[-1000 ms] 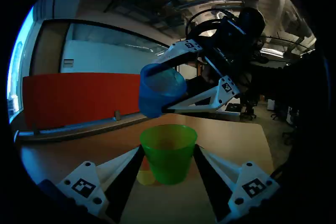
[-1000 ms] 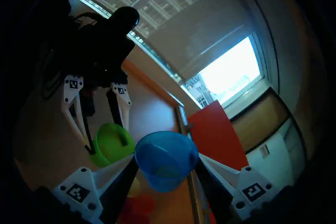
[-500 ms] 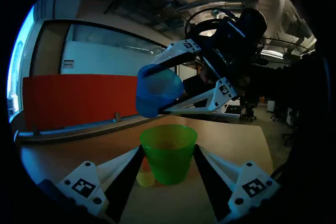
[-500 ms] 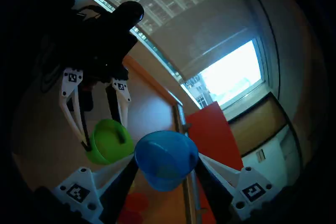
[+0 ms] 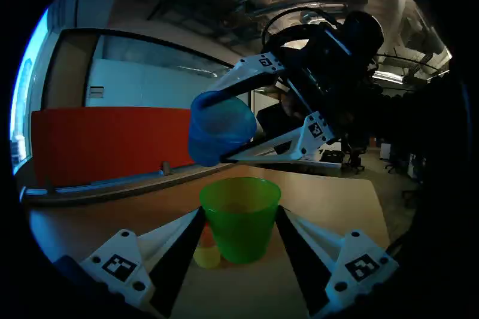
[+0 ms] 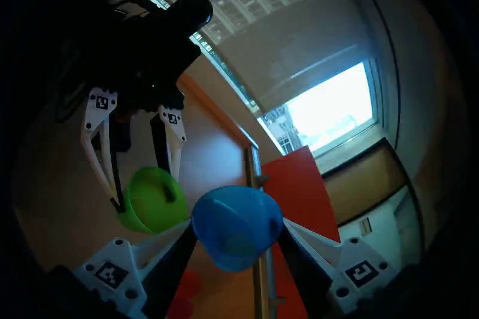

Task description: Pour water

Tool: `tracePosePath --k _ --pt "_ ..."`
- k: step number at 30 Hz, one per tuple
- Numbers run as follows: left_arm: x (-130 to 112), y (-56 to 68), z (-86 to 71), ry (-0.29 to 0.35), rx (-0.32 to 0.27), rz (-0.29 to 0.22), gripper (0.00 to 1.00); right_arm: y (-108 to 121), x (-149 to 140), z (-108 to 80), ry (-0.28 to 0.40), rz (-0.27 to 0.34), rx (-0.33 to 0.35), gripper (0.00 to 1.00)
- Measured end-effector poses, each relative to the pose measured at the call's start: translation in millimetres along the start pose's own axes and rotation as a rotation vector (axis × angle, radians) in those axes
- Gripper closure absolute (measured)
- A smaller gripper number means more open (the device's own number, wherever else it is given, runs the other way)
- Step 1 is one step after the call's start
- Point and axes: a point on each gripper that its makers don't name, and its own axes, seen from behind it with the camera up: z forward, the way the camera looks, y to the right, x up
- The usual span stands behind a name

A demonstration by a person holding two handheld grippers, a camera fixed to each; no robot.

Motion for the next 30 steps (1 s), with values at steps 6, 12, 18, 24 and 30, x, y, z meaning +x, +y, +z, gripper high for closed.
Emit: tracePosePath --k 6,12,18,24,30 --pt "1.9 -1.3 0.0 0.003 0.001 0.001 0.16 1.5 1.5 0.4 -0.002 -0.028 -0.005 0.10" --pt "3.8 -1.2 -0.1 0.005 0.001 0.002 0.16 3.3 1.7 1.0 -0.005 -0.048 -0.008 0.10" --pt "5.3 -0.6 0.4 0.007 0.000 0.005 0.16 5.1 2.0 1.0 -0.010 -0.077 -0.012 0.10" --pt "5.5 -0.4 0.0 0.007 0.002 0.009 0.16 4.2 1.1 1.3 -0.014 -0.091 -0.009 0.10" --pt "5.9 0.3 -0.8 0.007 0.001 0.012 0.16 7.0 1.3 0.9 -0.016 -0.102 -0.018 0.10"
